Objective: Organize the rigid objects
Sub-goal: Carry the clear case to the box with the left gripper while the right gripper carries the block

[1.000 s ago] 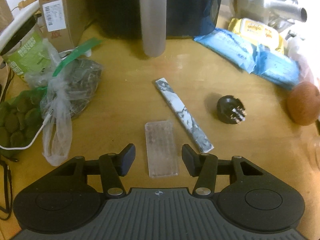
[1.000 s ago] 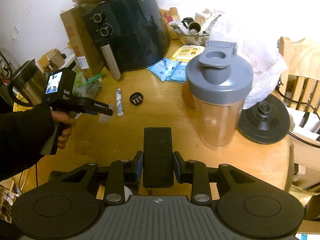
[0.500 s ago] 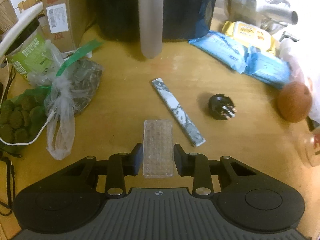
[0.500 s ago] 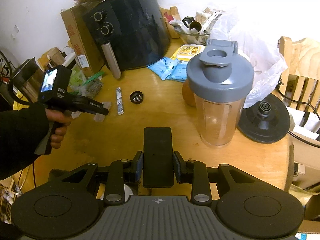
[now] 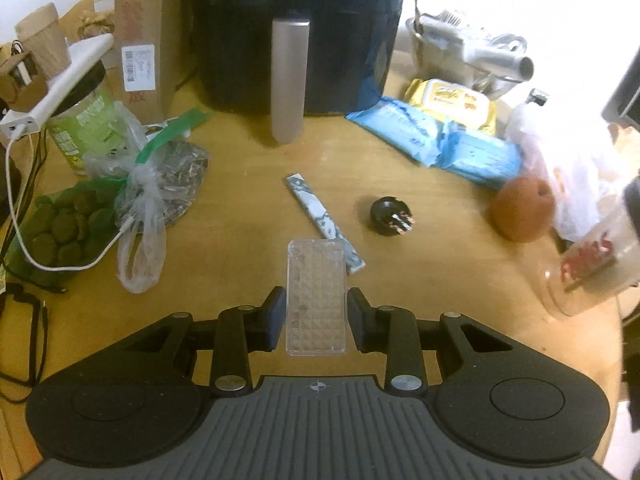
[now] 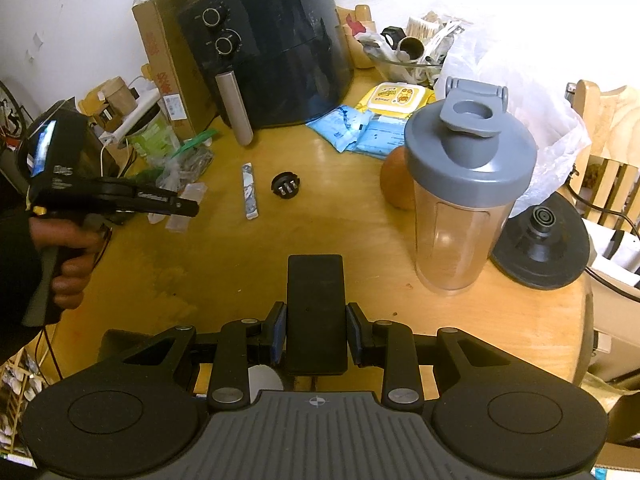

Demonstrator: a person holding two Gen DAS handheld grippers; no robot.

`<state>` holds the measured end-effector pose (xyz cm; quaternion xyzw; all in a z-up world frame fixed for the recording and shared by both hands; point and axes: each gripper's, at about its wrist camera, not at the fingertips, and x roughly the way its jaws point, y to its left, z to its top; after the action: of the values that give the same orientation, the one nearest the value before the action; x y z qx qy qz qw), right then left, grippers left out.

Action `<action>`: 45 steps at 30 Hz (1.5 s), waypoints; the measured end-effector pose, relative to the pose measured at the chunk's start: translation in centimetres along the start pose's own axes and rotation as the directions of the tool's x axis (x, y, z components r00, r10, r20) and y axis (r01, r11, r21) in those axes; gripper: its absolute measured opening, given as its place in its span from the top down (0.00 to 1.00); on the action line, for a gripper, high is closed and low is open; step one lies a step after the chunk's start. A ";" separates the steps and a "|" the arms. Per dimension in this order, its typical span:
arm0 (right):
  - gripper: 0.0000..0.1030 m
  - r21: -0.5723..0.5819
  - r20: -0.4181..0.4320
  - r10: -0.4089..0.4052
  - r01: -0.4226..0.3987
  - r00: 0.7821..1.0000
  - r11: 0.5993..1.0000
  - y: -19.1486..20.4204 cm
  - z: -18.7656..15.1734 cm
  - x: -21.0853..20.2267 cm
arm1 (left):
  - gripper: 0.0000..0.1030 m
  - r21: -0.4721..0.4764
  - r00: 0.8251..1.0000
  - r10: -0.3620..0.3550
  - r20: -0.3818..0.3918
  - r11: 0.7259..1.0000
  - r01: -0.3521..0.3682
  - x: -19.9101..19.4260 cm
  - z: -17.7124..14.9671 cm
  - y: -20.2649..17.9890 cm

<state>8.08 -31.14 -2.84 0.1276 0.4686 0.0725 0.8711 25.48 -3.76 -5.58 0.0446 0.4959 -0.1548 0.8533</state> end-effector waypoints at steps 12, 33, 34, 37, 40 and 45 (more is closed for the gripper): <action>0.67 -0.032 -0.017 -0.005 0.005 1.000 0.999 2.0 0.2 -0.2 | 0.68 -0.024 0.997 -0.048 0.064 0.998 0.049 -5.6 -2.8 0.1; 0.67 -0.081 -0.021 0.057 -0.058 0.998 0.995 6.1 -1.2 -1.4 | 0.68 -0.100 0.988 -0.072 0.140 0.991 0.087 -13.6 -10.2 2.3; 0.67 -0.082 -0.020 0.059 -0.060 0.998 0.995 6.3 -1.3 -1.5 | 0.68 -0.103 0.988 -0.076 0.135 0.991 0.090 -13.7 -10.6 2.3; 0.67 -0.084 -0.018 0.060 -0.062 0.998 0.995 6.7 -1.5 -1.7 | 0.68 -0.105 0.989 -0.086 0.119 0.990 0.099 -13.9 -11.6 2.0; 0.67 -0.081 -0.017 0.066 -0.067 0.998 0.994 6.9 -1.8 -1.9 | 0.68 -0.113 0.990 -0.101 0.094 0.987 0.111 -13.8 -12.6 1.5; 0.67 -0.073 -0.017 0.075 -0.076 0.997 0.994 7.2 -2.6 -2.4 | 0.68 -0.111 0.989 -0.140 0.054 0.983 0.145 -13.3 -13.4 0.5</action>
<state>4.54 -24.41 -0.17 0.1124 0.4665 0.1236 0.8686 8.35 2.74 -0.90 -0.0438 0.4860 -0.1876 0.8524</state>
